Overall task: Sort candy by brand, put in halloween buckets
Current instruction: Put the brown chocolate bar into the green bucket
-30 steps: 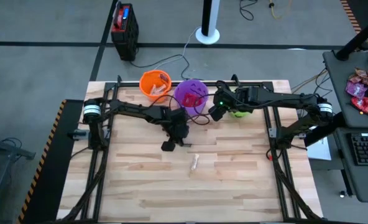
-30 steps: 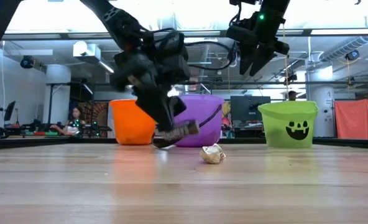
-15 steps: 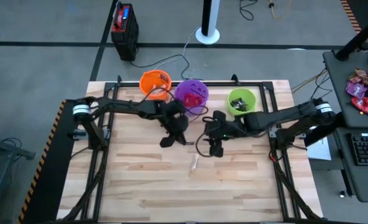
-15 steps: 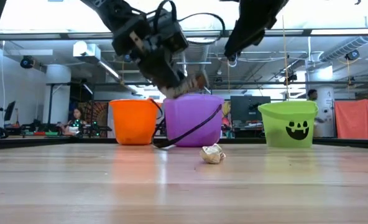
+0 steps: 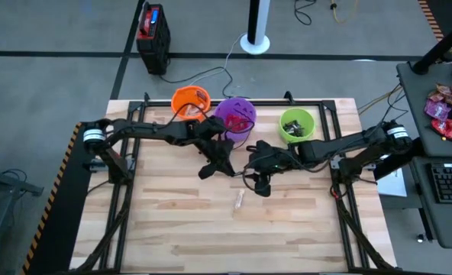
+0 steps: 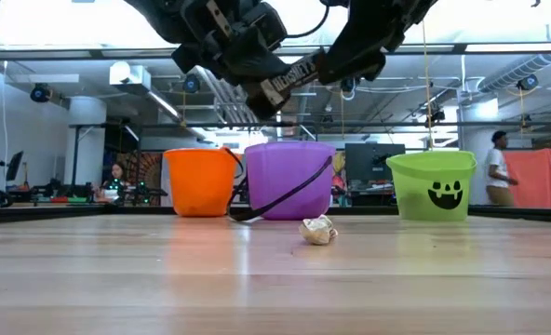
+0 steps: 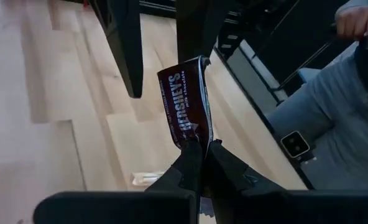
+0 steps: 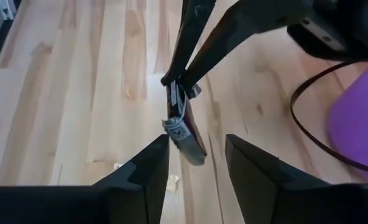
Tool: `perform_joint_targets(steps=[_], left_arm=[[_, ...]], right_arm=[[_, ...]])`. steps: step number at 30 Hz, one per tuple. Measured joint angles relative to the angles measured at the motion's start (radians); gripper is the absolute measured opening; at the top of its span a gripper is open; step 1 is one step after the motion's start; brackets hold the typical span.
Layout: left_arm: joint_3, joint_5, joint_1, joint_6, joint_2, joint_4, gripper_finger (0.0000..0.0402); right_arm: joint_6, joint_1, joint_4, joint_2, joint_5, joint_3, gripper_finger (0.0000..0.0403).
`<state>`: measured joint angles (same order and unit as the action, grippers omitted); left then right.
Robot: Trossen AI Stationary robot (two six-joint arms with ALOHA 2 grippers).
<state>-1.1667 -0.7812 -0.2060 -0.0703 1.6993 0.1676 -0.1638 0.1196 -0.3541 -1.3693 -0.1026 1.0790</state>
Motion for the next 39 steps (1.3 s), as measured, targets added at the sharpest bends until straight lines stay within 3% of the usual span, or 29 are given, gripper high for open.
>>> perform_joint_targets(steps=[9, 15, 19, 23, 31, 35, 39], left_arm=[[0.0, -0.006, 0.003, 0.034, 0.0, -0.014, 0.0], [0.0, 0.013, 0.003, 0.062, 0.0, -0.02, 0.0], [0.0, 0.058, 0.003, 0.103, 0.0, -0.019, 0.001], [0.0, 0.069, 0.003, 0.121, 0.0, -0.02, 0.0046], [-0.001, 0.062, -0.038, 0.17, -0.01, 0.207, 0.0127], [-0.001, 0.061, -0.045, 0.165, -0.016, 0.301, 0.0145], [-0.001, 0.062, -0.044, 0.162, -0.02, 0.31, 0.0148]], right_arm=[[0.045, 0.0, 0.031, 0.0, -0.001, 0.002, 0.0098], [0.045, 0.0, 0.027, -0.003, 0.006, 0.002, 0.0023], [0.028, -0.011, 0.013, -0.003, 0.006, 0.0, 0.0018], [-0.008, -0.022, 0.001, -0.002, 0.007, 0.001, 0.0016], [-0.296, -0.136, -0.347, 0.014, -0.123, 0.002, 0.0015], [-0.532, -0.233, -0.575, 0.021, -0.211, 0.062, 0.0014], [-0.603, -0.322, -0.744, 0.021, -0.3, 0.157, 0.0014]])
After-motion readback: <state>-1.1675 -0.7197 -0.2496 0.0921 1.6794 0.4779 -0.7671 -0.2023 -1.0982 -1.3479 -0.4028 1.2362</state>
